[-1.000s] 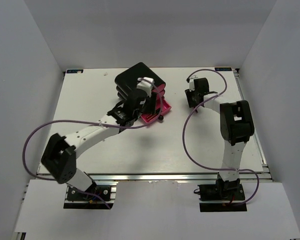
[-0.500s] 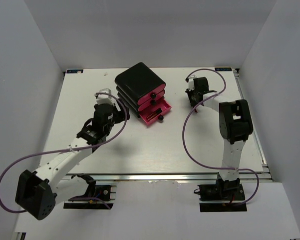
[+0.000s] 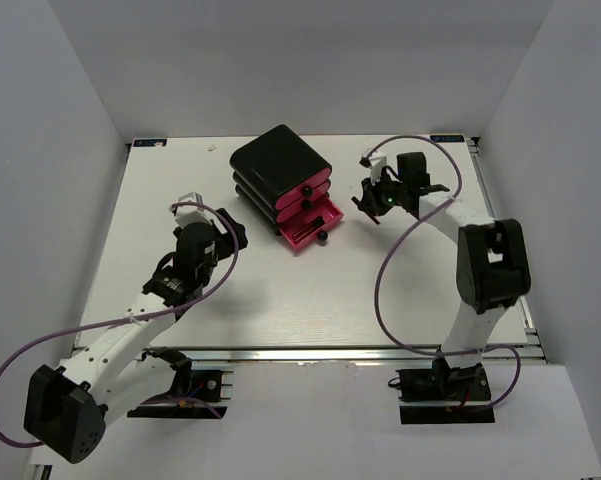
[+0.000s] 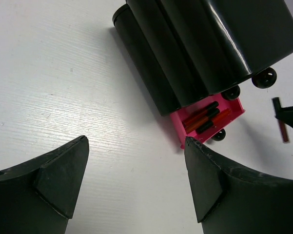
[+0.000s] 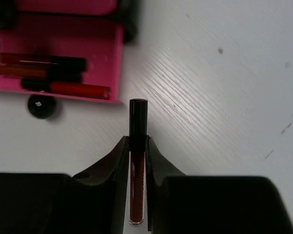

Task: Organize the makeup

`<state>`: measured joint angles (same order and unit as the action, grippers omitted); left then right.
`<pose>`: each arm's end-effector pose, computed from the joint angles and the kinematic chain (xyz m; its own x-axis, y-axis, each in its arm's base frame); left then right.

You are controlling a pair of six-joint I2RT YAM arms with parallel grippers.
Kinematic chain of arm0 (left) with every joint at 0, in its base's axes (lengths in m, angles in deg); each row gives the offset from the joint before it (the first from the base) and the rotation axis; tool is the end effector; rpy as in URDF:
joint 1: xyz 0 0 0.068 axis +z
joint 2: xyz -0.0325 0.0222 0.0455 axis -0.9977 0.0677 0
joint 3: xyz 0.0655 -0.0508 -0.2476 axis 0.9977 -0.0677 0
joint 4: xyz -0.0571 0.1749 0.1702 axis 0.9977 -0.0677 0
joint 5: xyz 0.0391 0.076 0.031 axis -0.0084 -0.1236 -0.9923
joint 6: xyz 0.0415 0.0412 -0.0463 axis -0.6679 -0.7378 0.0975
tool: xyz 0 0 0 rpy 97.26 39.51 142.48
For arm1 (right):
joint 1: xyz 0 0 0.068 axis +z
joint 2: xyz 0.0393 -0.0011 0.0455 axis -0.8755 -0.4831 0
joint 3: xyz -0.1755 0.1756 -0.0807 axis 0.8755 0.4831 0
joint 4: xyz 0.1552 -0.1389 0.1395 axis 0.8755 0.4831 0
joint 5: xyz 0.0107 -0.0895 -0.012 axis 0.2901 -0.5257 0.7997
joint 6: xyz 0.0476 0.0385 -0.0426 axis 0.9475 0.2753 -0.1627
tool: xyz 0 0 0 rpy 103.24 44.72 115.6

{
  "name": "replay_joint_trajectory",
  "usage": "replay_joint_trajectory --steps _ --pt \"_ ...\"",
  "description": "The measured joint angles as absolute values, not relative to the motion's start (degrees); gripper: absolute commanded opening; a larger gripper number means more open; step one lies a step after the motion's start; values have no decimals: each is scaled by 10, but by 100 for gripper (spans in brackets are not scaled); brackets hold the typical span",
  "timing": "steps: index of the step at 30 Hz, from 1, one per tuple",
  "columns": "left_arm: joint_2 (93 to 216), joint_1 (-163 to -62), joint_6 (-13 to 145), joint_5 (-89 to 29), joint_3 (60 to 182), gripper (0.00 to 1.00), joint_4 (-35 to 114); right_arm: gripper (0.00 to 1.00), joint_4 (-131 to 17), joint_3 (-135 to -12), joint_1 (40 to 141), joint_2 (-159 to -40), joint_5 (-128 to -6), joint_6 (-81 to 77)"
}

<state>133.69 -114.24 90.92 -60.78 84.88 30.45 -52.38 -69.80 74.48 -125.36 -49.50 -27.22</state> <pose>0.2163 -0.0881 0.2449 -0.3811 -0.4148 -0.8263 -0.1217 0.9084 -0.3999 0.4012 0.1223 0.1873 -0.4276 -0.3988 -0.8112 -0.6942 0.7197 0.0121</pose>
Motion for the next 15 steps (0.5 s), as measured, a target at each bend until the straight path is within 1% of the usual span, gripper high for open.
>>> replay_joint_trajectory --steps 4,7,11,15 --pt "1327 -1140 918 -614 840 88 303 0 -528 -676 757 -1181 -419 -374" --pt "1321 -1140 924 -616 831 88 303 0 -512 -676 783 -1161 -383 -509" --pt "1321 -1139 927 -617 830 89 301 0 -487 -645 835 -1161 -383 -701" --pt "1321 -1139 928 -617 830 88 300 0 -466 -621 878 -1169 -400 -837"
